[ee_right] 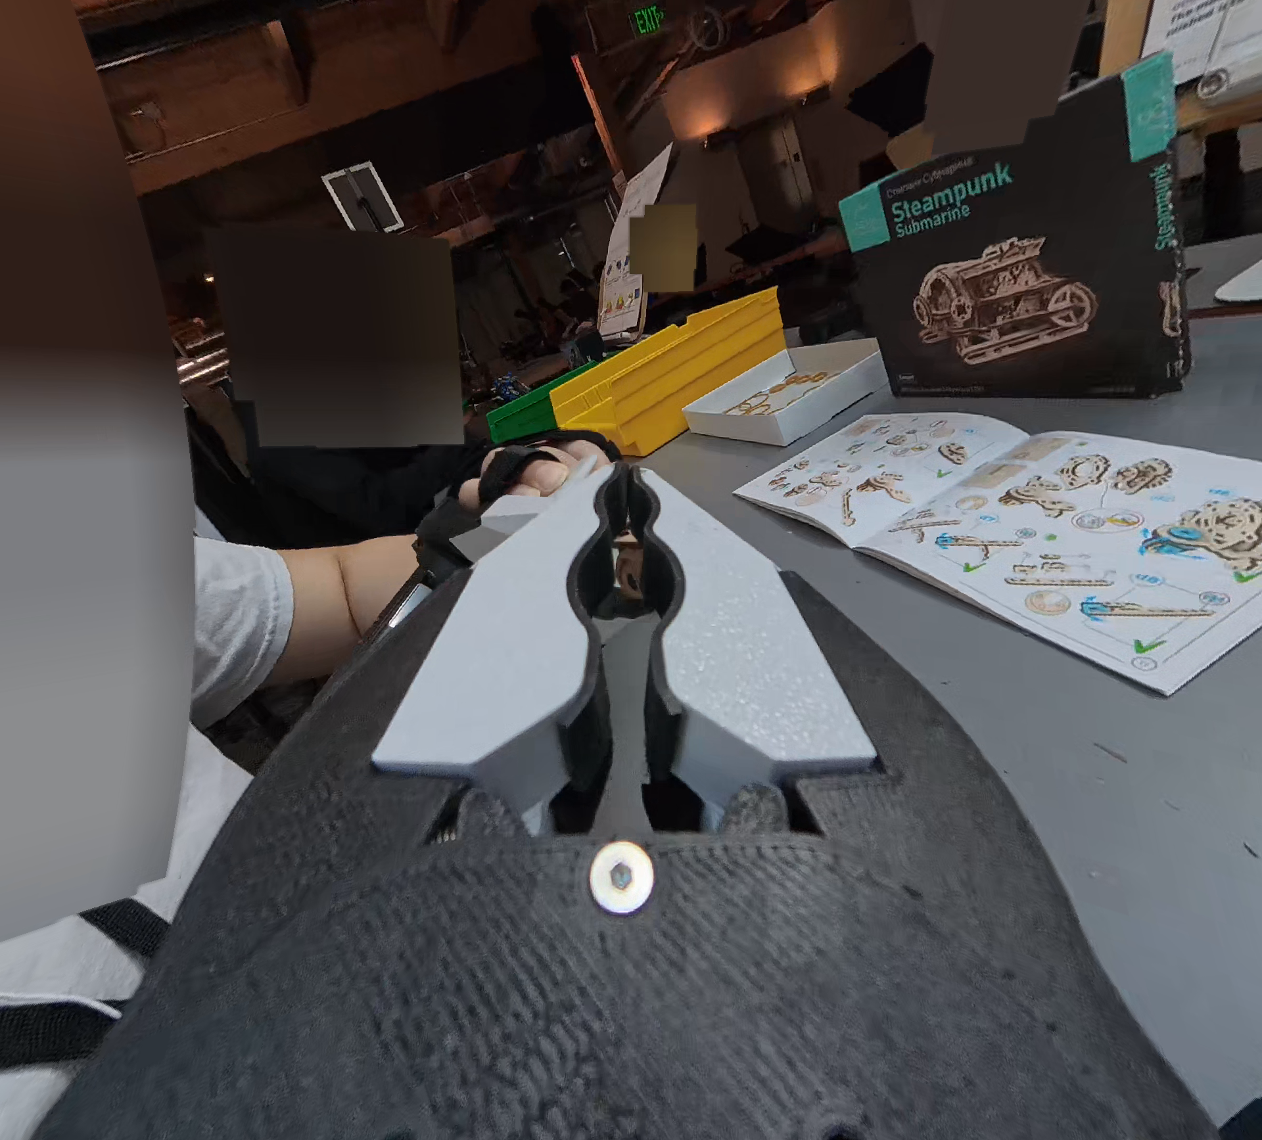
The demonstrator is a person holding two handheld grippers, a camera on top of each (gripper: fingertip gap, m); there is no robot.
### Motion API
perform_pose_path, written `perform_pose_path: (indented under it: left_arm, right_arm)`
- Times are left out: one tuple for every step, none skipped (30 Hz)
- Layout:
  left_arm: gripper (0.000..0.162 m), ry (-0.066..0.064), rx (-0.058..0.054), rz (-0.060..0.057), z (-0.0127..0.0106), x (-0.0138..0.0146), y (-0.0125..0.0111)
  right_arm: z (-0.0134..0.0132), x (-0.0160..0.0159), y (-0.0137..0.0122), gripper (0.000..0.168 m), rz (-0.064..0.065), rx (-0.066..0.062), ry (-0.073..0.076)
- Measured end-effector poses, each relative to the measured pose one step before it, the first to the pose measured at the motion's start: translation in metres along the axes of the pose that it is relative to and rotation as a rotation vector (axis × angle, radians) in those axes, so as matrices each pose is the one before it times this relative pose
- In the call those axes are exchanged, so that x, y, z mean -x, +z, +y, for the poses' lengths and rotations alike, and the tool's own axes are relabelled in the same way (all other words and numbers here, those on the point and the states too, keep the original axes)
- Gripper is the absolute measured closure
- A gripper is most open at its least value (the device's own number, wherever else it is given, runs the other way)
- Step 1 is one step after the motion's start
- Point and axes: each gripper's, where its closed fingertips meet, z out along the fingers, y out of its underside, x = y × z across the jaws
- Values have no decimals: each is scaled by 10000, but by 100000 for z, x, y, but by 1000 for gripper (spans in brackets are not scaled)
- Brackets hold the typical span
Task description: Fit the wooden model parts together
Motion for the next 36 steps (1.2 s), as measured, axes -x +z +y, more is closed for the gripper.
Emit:
perform_pose_path:
  left_arm:
    - [132,8,-6,-9,-39,-2,37]
    - [132,13,20,-1,38,-8,27]
    - [132,4,-52,-13,-45,15,-82]
    - [132,-14,-20,-7,21,24,-66]
    - [132,21,43,16,47,-17,38]
    - [132,26,35,2,4,-22,75]
    - [132,21,-30,-19,-67,0,52]
    - [132,18,13,0,6,-3,38]
    - [132,2,-27,-1,-31,17,-70]
    - [132,-20,-15,-1,27,1,-71]
    - [132,11,65,15,110,-18,19]
    - [132,23,-3,-5,-30,-1,56]
    - [132,9,-27,-14,-88,11,48]
    - [132,-13,7,-3,-39,-2,38]
    - [132,-46,-54,-14,-70,25,-69]
    - [132,-14,11,6,59,2,-58]
    - [132,23,74,19,117,-27,30]
    - [132,20,-18,-10,-16,-8,30]
    - [132,-3,-13,-8,-38,-4,45]
    - [132,-4,8,5,-6,-3,43]
    - [132,-6,-23,-7,-18,15,-62]
    - [132,-5,14,10,82,-11,-68]
    - [132,10,68,20,124,-28,18]
    - [132,14,-19,-13,-43,11,18]
    - [132,4,-18,-13,-95,10,39]
    - [132,-8,4,-2,-63,4,46]
    - [132,-30,-77,-20,-130,45,-79]
    - [132,-7,42,15,77,-5,-54]
    - [132,3,73,22,143,-37,6]
    - [132,7,-31,-8,-17,0,25]
    - [132,3,6,1,10,-6,37]
    - [132,-13,-2,4,-28,-5,39]
    - [132,-29,-57,-10,-84,42,-57]
    - [132,-25,-3,3,30,1,-50]
    - [132,24,38,10,83,-21,17]
    - [132,12,-21,-8,-43,11,21]
  right_arm:
    - [-307,121,-83,168,129,-42,-394]
    - [1223,-485,212,168,122,464,93]
    - [880,-175,189,168,-327,15,725]
    - [34,-214,-197,168,-134,-105,701]
    - [-595,319,-109,168,20,-190,-332]
    - [-1037,629,-132,168,71,-287,-669]
    - [-445,325,-25,168,47,-57,-411]
    - [1154,-303,295,168,48,518,38]
    - [1014,-204,286,168,-283,177,542]
    - [-106,-353,-195,168,-48,-136,698]
    - [-522,346,-49,168,-25,-116,-266]
    - [-887,578,-94,168,130,-236,-696]
    - [-173,171,13,168,192,78,-566]
    - [1273,-373,305,168,122,552,-33]
    - [299,-94,113,168,-372,-200,777]
    - [90,-271,-207,168,-124,70,660]
    - [-850,305,-217,168,98,-334,-421]
    - [-1156,761,-247,168,64,-340,-735]
    - [-316,240,-57,168,156,-27,-529]
    - [1637,-371,379,168,96,695,76]
    - [747,-205,239,168,-298,-74,767]
    - [-93,-292,-279,168,-129,-125,763]
    - [-639,303,-104,168,19,-199,-344]
    - [-866,548,-105,168,147,-219,-748]
    - [-113,104,72,168,182,64,-527]
    - [1435,-558,384,168,139,586,72]
    - [425,-186,188,168,-388,-147,891]
    - [34,-208,-159,168,-159,58,679]
    - [-676,414,-98,168,49,-182,-432]
    - [-910,587,-136,168,158,-180,-777]
    - [-366,100,-92,168,198,-41,-494]
    - [1246,-526,229,168,134,494,80]
    - [1044,-245,237,168,-320,145,720]
    - [-127,-331,-227,168,-98,-178,711]
    - [-447,238,-73,168,63,-81,-363]
    - [-942,580,-120,168,116,-250,-705]
